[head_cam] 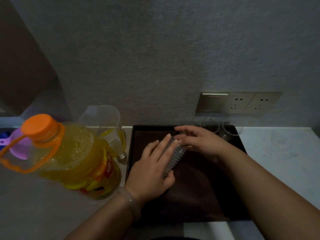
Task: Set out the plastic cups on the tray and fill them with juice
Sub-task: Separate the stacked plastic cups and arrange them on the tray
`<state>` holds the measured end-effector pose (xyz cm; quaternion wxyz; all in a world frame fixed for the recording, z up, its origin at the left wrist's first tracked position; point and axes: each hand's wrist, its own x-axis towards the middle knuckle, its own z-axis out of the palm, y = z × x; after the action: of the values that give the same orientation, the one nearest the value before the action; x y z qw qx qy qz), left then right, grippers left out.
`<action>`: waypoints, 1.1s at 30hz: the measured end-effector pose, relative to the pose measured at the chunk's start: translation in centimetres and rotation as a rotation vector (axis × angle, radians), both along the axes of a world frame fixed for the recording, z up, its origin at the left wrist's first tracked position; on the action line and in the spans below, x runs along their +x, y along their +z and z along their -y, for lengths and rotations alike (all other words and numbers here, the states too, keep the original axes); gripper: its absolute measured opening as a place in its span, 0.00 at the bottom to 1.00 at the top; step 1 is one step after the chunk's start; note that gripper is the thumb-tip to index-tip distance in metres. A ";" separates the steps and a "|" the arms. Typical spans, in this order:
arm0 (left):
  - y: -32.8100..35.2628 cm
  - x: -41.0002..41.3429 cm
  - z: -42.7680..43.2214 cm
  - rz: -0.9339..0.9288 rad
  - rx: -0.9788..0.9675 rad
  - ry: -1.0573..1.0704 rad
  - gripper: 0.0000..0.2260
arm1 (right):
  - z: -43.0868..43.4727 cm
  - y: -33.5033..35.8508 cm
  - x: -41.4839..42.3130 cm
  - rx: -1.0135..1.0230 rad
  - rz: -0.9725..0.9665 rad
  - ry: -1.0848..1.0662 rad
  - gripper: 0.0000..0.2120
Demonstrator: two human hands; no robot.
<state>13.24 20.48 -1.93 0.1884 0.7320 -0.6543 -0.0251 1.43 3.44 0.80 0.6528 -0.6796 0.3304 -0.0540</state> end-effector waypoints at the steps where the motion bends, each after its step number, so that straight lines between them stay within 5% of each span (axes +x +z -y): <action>1: -0.1 0.0 0.0 0.003 0.003 -0.005 0.36 | 0.0 0.0 -0.1 -0.009 -0.010 -0.005 0.17; 7: -0.4 0.1 -0.2 -0.004 0.006 -0.011 0.36 | -0.5 0.6 -0.1 -0.043 0.042 -0.168 0.12; 14: -0.5 -0.1 -0.7 -0.041 0.045 0.018 0.37 | 0.5 4.7 -0.4 -0.445 0.208 -0.344 0.15; 21: 0.1 -0.5 -1.0 -0.067 0.089 0.013 0.38 | 0.8 3.8 2.3 -0.900 0.018 -0.143 0.25; 33: 1.5 -0.1 -0.6 -0.025 0.033 -0.032 0.38 | 2.5 0.6 4.5 -1.039 -0.312 0.323 0.28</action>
<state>13.18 21.10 -0.44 0.1837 0.7242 -0.6629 -0.0481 5.93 0.98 1.44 0.1761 -0.9534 0.2447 -0.0078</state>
